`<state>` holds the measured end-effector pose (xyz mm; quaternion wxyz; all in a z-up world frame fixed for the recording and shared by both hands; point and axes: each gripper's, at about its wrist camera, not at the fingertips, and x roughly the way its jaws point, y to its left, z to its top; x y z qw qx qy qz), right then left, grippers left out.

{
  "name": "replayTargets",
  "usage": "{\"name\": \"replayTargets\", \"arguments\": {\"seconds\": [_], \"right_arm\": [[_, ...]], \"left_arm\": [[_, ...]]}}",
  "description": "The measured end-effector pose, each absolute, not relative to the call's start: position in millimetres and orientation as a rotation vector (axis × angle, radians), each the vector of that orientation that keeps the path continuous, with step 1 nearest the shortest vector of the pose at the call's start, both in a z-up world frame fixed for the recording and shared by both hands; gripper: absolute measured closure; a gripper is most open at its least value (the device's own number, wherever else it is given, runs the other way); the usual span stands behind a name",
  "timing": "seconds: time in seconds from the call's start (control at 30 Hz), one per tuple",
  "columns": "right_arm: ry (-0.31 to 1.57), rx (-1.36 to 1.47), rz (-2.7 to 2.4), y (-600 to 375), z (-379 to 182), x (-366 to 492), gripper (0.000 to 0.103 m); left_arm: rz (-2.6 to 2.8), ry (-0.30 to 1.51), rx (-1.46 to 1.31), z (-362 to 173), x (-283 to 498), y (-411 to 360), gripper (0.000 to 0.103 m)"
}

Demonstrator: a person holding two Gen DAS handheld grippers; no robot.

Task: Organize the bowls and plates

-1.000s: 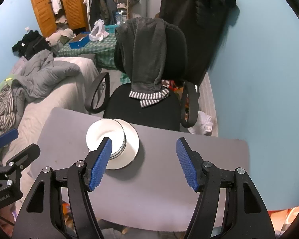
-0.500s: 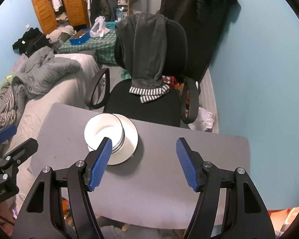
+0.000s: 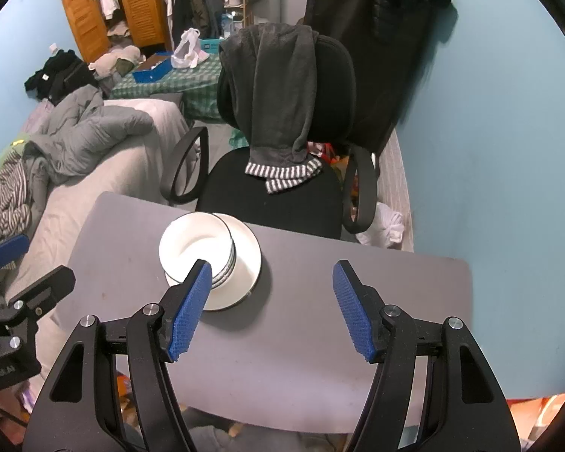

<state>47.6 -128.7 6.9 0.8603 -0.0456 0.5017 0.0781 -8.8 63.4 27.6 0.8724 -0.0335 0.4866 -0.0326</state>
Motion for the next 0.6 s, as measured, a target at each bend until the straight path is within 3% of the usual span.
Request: {"name": "replayTargets", "arguments": {"seconds": [0.6], "right_arm": [[1.057, -0.099, 0.174, -120.1, 7.6, 47.2, 0.037]], "left_arm": [[-0.064, 1.042, -0.11, 22.6, -7.1, 73.0, 0.016]]}}
